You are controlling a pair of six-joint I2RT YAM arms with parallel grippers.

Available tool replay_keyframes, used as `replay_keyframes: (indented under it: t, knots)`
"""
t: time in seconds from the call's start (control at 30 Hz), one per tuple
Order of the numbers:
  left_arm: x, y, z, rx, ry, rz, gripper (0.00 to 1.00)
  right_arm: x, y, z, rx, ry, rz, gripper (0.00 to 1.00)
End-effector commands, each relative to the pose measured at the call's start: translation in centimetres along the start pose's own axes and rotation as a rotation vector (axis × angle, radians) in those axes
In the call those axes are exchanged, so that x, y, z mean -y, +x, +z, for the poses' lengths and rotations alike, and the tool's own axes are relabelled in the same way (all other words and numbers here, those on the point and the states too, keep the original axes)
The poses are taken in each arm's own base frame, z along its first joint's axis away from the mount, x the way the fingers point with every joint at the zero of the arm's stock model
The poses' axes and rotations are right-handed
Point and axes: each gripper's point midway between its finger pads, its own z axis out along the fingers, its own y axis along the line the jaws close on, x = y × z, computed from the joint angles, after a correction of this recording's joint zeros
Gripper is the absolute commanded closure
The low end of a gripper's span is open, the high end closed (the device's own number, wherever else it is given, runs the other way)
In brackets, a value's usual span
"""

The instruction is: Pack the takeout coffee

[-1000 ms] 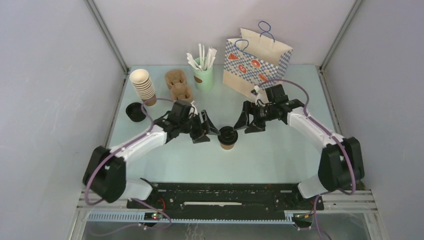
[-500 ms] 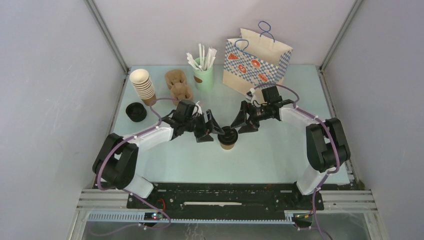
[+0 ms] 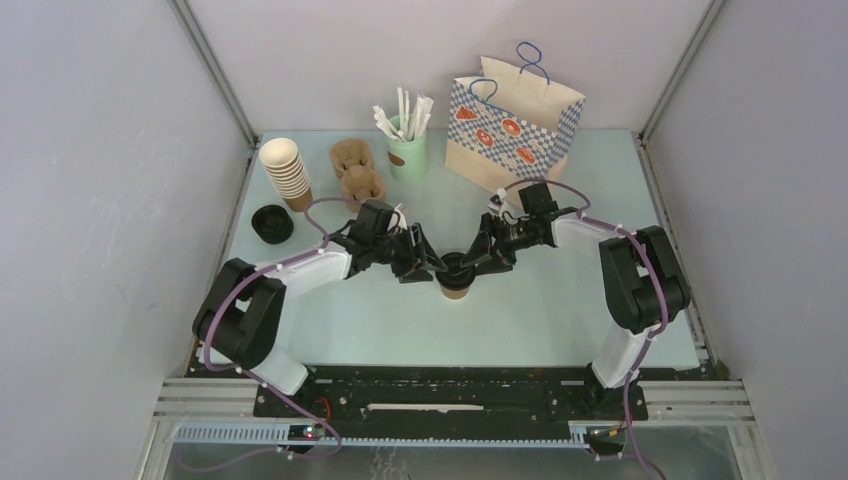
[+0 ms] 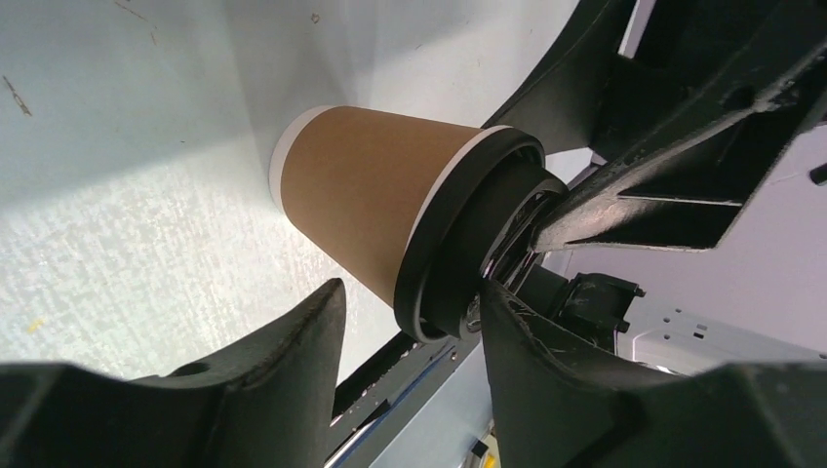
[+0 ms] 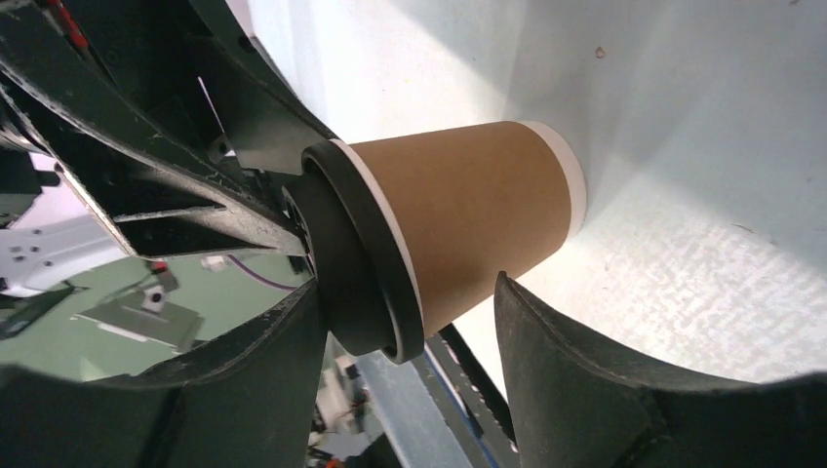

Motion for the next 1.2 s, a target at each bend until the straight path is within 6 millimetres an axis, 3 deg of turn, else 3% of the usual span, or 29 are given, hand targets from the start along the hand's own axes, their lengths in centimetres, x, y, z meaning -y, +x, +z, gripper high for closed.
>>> replay_keyframes:
  t: [0.0, 0.2, 0.53, 0.63, 0.77, 0.87, 1.07, 1.17]
  knots:
    - [-2.4, -0.5, 0.7, 0.03, -0.095, -0.024, 0.44, 2.4, 0.5, 1.0, 0.006, 0.045, 0.047, 0.32]
    - [-6.0, 1.0, 1.4, 0.009, -0.185, -0.08, 0.48, 8.2, 2.7, 1.7, 0.026, 0.16, 0.23, 0.38]
    - [-11.2, 3.6, 1.5, -0.032, -0.311, -0.137, 0.51, 10.9, 4.7, 2.3, 0.052, 0.254, 0.278, 0.37]
    - [-11.7, 4.1, 1.3, -0.039, -0.323, -0.115, 0.52, 9.7, 4.6, 2.6, 0.03, 0.246, 0.227, 0.35]
    - [-10.2, 4.1, 1.4, -0.057, -0.288, -0.08, 0.51, 3.4, 3.1, 1.3, 0.04, 0.053, 0.131, 0.18]
    - [-9.4, 3.6, 1.4, -0.051, -0.289, -0.058, 0.51, 1.1, 2.9, 0.2, 0.058, 0.004, 0.093, 0.08]
    - [-8.5, 3.1, 1.4, -0.039, -0.283, -0.051, 0.51, 1.7, 3.9, 1.2, 0.032, -0.018, 0.094, 0.1]
    - [-9.0, 3.3, 1.4, -0.043, -0.302, -0.049, 0.51, 3.7, 3.4, 2.0, 0.064, 0.052, 0.133, 0.14]
